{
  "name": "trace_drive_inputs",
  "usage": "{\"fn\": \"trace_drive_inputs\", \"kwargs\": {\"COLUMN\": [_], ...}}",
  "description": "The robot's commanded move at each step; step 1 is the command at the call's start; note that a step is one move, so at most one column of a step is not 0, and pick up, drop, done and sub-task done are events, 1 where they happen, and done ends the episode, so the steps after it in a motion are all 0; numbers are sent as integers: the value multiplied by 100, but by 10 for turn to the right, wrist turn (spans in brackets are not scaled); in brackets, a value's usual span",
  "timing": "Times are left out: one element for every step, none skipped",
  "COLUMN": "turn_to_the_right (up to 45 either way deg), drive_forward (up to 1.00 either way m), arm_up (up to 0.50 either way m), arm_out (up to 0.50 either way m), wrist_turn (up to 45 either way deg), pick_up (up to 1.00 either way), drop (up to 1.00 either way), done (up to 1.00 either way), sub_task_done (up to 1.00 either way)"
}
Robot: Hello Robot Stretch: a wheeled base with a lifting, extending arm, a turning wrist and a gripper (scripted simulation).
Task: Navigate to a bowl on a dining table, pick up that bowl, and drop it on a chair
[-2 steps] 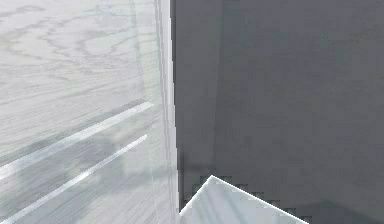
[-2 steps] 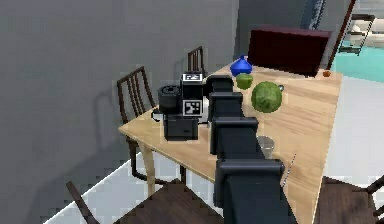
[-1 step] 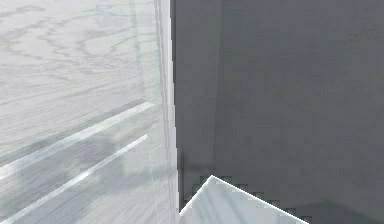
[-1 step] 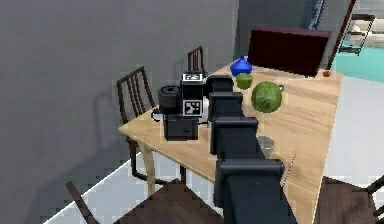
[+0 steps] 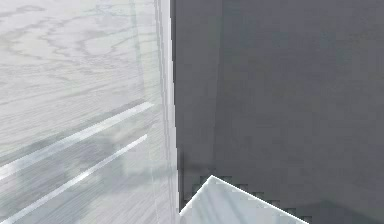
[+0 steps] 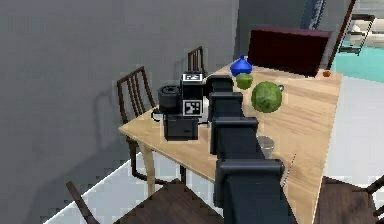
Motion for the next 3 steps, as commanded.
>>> {"fn": "trace_drive_inputs", "kwargs": {"turn_to_the_right": [0, 0, 0], "drive_forward": [0, 0, 0], "arm_up": [0, 0, 0], "arm_out": [0, -10, 0], "wrist_turn": [0, 0, 0], "pick_up": [0, 0, 0], "drop": [100, 0, 0], "done": [0, 0, 100], "sub_task_done": [0, 0, 0]}}
